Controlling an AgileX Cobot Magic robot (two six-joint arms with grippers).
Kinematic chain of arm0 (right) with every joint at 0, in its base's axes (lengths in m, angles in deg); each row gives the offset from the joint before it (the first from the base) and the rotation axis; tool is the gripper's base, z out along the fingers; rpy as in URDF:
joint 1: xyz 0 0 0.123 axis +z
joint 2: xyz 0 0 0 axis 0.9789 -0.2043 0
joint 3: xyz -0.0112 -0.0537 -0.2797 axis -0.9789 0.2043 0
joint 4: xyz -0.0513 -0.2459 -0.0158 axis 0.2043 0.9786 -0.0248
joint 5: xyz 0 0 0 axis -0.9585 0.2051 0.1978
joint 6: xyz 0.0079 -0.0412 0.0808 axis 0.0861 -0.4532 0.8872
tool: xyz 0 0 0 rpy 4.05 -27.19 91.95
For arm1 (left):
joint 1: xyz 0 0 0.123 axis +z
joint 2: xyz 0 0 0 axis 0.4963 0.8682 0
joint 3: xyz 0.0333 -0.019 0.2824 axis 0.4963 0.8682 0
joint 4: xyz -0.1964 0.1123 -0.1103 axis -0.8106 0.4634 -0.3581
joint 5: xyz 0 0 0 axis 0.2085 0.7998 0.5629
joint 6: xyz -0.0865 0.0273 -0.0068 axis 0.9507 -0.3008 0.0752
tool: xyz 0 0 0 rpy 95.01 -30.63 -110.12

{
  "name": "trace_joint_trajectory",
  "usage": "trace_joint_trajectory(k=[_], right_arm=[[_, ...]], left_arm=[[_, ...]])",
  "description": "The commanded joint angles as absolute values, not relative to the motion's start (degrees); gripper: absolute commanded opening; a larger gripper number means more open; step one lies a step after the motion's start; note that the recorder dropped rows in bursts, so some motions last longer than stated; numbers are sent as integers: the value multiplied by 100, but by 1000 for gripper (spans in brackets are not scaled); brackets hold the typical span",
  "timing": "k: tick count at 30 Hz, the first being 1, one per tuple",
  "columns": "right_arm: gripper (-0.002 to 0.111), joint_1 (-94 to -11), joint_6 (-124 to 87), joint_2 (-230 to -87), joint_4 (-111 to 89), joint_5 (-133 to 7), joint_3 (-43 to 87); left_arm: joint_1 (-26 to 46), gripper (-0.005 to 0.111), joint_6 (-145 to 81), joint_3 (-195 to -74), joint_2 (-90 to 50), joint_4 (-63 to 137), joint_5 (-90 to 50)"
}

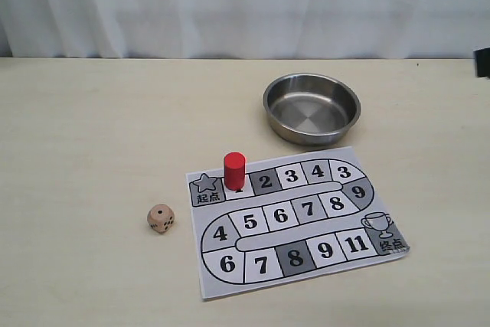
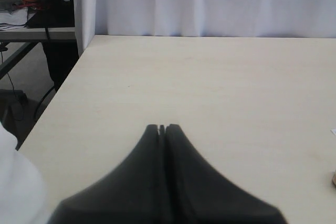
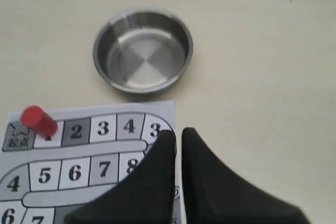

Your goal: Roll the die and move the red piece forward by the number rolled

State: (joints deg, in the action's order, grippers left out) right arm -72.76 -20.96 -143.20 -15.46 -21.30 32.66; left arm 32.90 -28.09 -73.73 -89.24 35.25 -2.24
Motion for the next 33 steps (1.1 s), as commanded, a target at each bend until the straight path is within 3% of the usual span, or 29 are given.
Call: trace_joint_trajectory(k=[1,14,29,33], right_arm=[[4,-7300,-2075,-12843,-1520,-1957,3400],[4,-7300,-2144,-9500,-1501,-1282,3400],[4,-7300,-2504,-8668,-1487,-928,4321],[4,-7300,-2530,-8668,-1520,-1583,4568]], left_arm=[[3244,0,-2810,-7407,-8926,3533,-293],[3244,0,-2810,-7407,-8926,3533,-293],[3244,0,-2810,-7407,-8926,3533,-293],[3244,0,-2810,-7407,-8926,3531,-282]])
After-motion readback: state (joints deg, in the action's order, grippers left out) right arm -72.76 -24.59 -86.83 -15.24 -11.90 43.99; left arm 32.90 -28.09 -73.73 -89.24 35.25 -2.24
